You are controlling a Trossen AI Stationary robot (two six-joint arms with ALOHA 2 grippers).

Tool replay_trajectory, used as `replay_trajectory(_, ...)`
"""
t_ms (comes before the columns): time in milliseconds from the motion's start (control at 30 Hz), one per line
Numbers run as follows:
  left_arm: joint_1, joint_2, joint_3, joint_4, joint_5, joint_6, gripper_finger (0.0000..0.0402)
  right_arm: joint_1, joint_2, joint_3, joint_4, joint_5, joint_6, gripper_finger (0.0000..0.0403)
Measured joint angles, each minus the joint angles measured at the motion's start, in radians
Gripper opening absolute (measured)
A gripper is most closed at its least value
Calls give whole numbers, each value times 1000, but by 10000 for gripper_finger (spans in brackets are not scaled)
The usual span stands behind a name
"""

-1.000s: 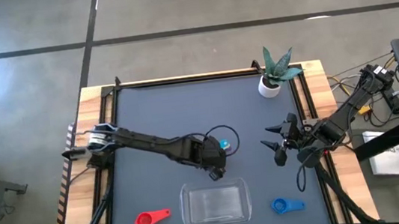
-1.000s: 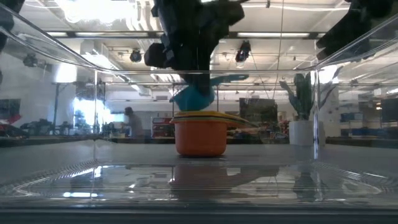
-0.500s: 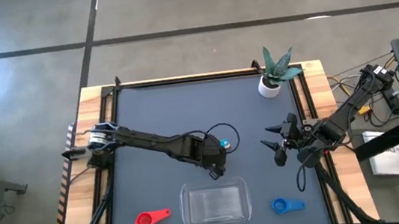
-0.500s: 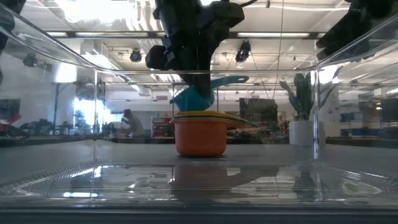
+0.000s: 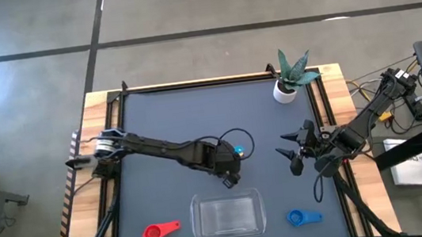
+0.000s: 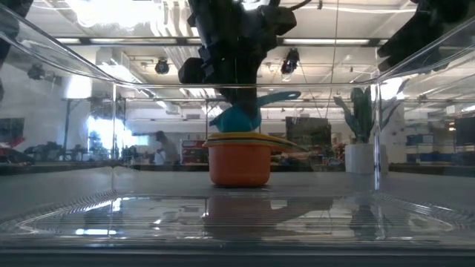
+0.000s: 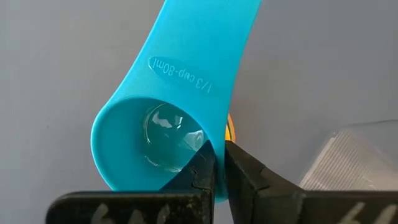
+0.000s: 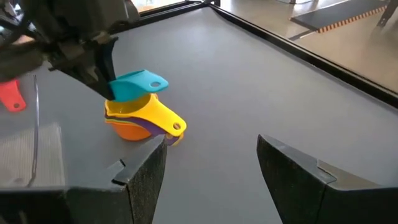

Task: Nest measuring cups in basket
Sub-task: Stack the light blue measuring cup on the yellow measuring cup, then stack the red measuring cup on the light blue measuring cup

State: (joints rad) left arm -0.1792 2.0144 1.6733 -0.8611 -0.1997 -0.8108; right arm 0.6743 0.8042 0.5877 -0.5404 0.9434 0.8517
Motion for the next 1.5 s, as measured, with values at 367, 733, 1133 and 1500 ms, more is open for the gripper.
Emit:
replay_trajectory(367,9,35,0,5,7,16,28,0,-10,0,0,-8,12,237)
replay_trajectory(733,9,35,23,26,64,71,127,0,-10,0,-1,-8,2,237)
replay_trajectory(1133,-132,30,344,-308,-154,272,172,0,-10,0,-4,-38,2,237)
replay_trajectory(1500,-322,-126,179,-564,-195,114,172,0,-10,0,-1,-61,15,237)
